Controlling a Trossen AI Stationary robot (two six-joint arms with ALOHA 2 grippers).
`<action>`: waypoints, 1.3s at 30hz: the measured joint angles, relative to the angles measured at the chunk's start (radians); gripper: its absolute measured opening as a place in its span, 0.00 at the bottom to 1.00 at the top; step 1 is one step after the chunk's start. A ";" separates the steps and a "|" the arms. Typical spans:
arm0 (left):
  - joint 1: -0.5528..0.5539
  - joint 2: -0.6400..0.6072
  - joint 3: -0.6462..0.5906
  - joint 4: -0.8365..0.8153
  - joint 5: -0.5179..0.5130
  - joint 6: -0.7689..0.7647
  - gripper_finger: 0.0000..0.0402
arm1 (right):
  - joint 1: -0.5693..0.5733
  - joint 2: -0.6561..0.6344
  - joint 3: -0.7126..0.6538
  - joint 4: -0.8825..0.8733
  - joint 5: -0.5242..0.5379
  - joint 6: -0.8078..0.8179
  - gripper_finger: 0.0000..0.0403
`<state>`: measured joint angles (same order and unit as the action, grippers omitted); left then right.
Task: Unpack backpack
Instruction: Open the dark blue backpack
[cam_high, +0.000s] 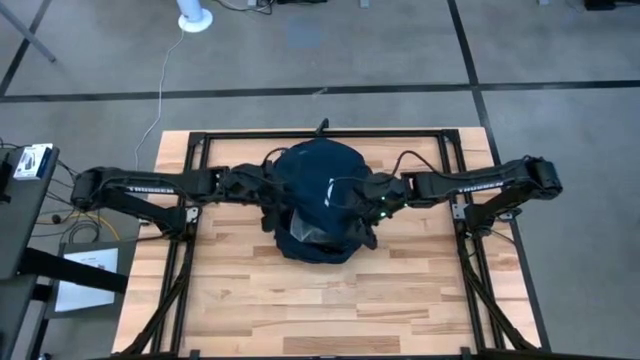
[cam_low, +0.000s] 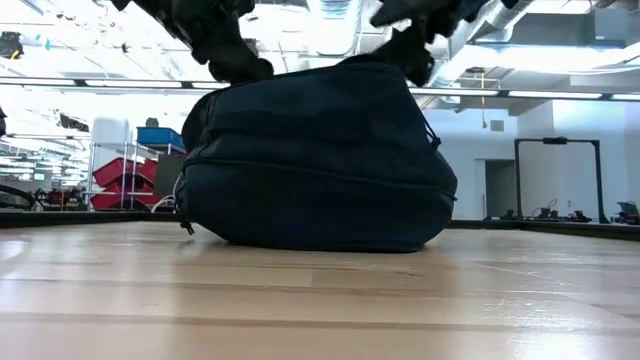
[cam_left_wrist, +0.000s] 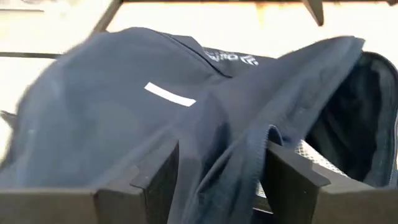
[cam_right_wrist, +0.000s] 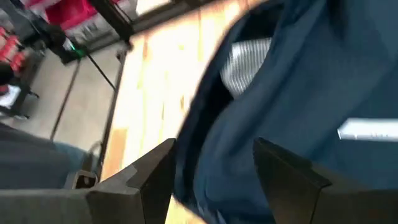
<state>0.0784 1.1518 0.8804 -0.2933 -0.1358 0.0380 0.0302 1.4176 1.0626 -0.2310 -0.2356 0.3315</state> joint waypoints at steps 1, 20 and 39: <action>0.000 -0.011 0.010 0.002 -0.015 0.000 0.48 | -0.004 0.001 0.000 0.020 0.000 0.000 0.50; 0.001 -0.073 0.048 0.002 -0.093 0.000 0.48 | 0.020 0.055 0.001 0.064 0.137 -0.019 0.72; 0.002 -0.074 0.048 -0.013 -0.126 -0.055 0.58 | 0.035 0.105 0.000 0.051 0.263 -0.007 0.03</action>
<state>0.0799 1.0779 0.9283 -0.3060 -0.2615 -0.0171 0.0649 1.5230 1.0622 -0.1799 0.0276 0.3241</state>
